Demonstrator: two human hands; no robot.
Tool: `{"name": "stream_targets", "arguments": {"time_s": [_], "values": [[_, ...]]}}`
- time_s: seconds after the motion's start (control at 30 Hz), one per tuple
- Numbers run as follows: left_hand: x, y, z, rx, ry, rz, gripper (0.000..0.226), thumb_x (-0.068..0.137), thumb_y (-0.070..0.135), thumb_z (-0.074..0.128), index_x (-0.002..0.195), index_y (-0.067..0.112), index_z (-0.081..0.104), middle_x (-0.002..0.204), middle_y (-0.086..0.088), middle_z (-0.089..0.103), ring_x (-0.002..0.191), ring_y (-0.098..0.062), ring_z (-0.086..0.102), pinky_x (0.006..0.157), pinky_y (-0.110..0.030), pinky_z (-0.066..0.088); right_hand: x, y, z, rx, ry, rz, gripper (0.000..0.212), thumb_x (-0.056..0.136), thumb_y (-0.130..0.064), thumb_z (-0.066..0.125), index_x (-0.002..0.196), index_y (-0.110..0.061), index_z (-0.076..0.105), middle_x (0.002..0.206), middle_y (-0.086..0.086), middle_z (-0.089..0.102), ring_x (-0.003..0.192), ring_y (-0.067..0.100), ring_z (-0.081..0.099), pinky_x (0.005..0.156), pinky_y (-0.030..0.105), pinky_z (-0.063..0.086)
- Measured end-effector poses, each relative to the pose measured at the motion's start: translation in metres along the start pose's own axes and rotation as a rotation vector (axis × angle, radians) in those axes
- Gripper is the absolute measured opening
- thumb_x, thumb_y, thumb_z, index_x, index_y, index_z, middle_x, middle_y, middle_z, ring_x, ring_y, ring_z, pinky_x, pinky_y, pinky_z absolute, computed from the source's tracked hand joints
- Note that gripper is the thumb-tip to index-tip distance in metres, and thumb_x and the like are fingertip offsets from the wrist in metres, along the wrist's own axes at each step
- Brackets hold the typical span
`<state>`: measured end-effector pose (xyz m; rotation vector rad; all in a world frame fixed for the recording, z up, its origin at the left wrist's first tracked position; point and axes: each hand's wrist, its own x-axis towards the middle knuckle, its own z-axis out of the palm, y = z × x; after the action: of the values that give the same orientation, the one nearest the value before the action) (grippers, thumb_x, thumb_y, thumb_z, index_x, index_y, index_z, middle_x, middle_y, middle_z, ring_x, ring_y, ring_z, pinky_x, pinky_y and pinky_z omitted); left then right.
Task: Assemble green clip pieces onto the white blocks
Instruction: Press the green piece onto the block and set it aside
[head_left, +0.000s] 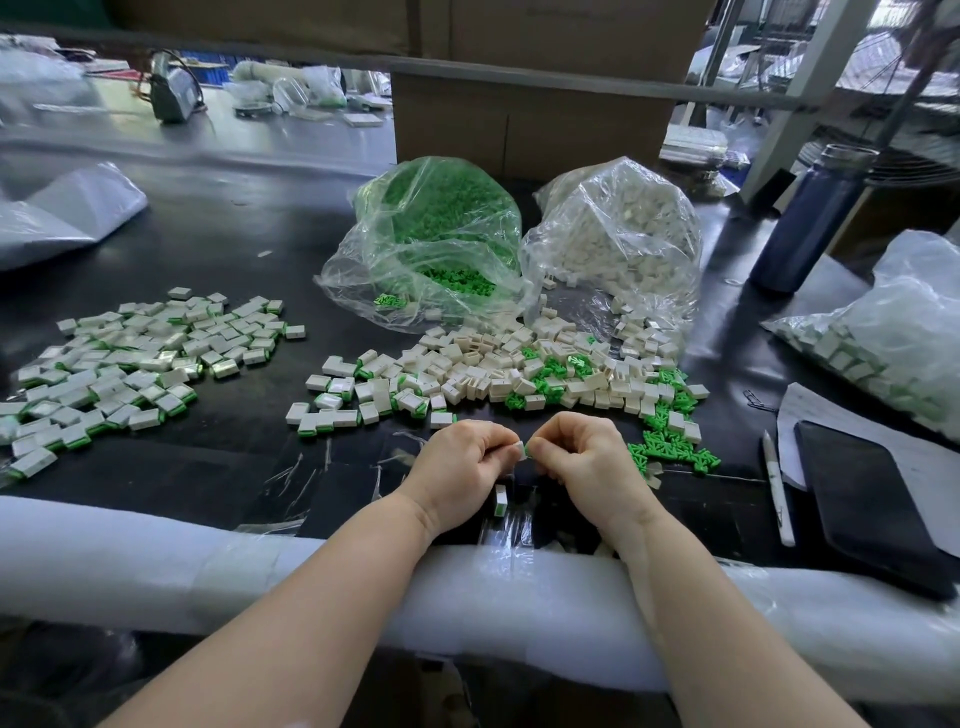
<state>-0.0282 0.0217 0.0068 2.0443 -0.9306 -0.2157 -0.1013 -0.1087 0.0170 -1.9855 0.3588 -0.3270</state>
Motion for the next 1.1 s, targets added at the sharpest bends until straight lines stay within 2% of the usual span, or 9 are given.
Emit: {"name": "stream_targets", "arguments": {"time_s": [0.07,0.17,0.23,0.33,0.47,0.73,0.87,1.0,1.1], "values": [[0.001,-0.0012,0.0004,-0.119,0.011,-0.032,0.016,0.091,0.017,0.058,0.097,0.009,0.07,0.083,-0.003,0.068,0.083,-0.019,0.063,0.084,-0.032,0.049,0.0007,-0.0005,0.0019,0.096,0.043,0.005,0.018,0.086,-0.003,0.061,0.069,-0.01,0.062,0.053,-0.006,0.055,0.049,0.004,0.047,0.052,0.019,0.04],[0.003,0.0,0.0014,-0.257,0.073,-0.064,0.014,0.09,0.014,0.059,0.098,0.016,0.07,0.086,0.003,0.069,0.087,-0.015,0.065,0.087,-0.024,0.05,0.0007,-0.0014,0.0044,0.207,0.071,0.0,0.017,0.088,-0.003,0.059,0.072,-0.008,0.062,0.054,-0.007,0.057,0.047,0.001,0.049,0.049,0.015,0.041],[0.0039,0.0008,0.0013,-0.298,0.084,-0.075,0.016,0.09,0.012,0.059,0.094,0.025,0.068,0.084,0.007,0.069,0.088,-0.013,0.065,0.086,-0.019,0.049,0.0009,-0.0013,0.0053,0.186,0.074,-0.008,0.016,0.088,-0.006,0.059,0.073,-0.01,0.062,0.057,-0.005,0.057,0.05,0.004,0.048,0.052,0.019,0.042],[0.0034,-0.0008,0.0001,-0.243,0.064,-0.095,0.013,0.089,0.014,0.06,0.093,0.02,0.07,0.081,0.008,0.068,0.084,-0.011,0.063,0.085,-0.02,0.049,0.0023,0.0003,0.0058,0.1,0.067,-0.008,0.016,0.088,-0.009,0.06,0.072,-0.009,0.062,0.059,0.0,0.054,0.056,0.012,0.046,0.058,0.029,0.041],[0.0014,-0.0012,-0.0008,-0.138,0.026,-0.078,0.013,0.09,0.014,0.059,0.095,0.012,0.071,0.078,0.004,0.064,0.081,-0.014,0.061,0.086,-0.03,0.049,0.0021,0.0025,0.0052,-0.018,0.033,0.005,0.02,0.087,-0.011,0.062,0.068,-0.015,0.06,0.057,-0.005,0.052,0.055,0.007,0.044,0.057,0.021,0.038],[0.0007,-0.0005,-0.0002,-0.016,0.032,-0.017,0.013,0.09,0.015,0.059,0.095,0.011,0.071,0.076,0.007,0.06,0.078,-0.011,0.057,0.081,-0.024,0.046,0.0025,0.0022,0.0041,-0.093,0.011,-0.002,0.02,0.087,-0.012,0.062,0.068,-0.018,0.06,0.061,-0.006,0.054,0.058,0.007,0.047,0.059,0.02,0.04],[0.0019,-0.0004,0.0009,-0.134,0.074,-0.048,0.014,0.091,0.017,0.058,0.098,0.015,0.07,0.075,0.009,0.063,0.075,-0.008,0.058,0.08,-0.023,0.048,0.0024,0.0015,0.0051,0.077,0.064,-0.011,0.013,0.087,-0.01,0.061,0.075,-0.009,0.063,0.063,0.002,0.057,0.06,0.013,0.049,0.06,0.028,0.043],[0.0034,0.0008,0.0028,-0.171,0.09,-0.032,0.02,0.089,0.017,0.06,0.109,0.015,0.066,0.076,0.012,0.061,0.073,-0.005,0.058,0.078,-0.02,0.048,0.0027,0.0012,0.0051,0.281,0.097,-0.003,0.008,0.087,-0.001,0.06,0.084,-0.007,0.063,0.065,0.003,0.061,0.056,0.005,0.058,0.053,0.016,0.046],[0.0031,-0.0001,0.0023,-0.136,0.076,-0.022,0.024,0.082,0.014,0.07,0.101,0.021,0.057,0.081,0.002,0.062,0.073,-0.013,0.058,0.074,-0.018,0.048,0.0032,0.0023,0.0042,0.338,0.118,0.008,0.01,0.086,0.003,0.06,0.086,-0.007,0.063,0.062,0.002,0.063,0.054,0.005,0.061,0.049,0.014,0.046]]}}
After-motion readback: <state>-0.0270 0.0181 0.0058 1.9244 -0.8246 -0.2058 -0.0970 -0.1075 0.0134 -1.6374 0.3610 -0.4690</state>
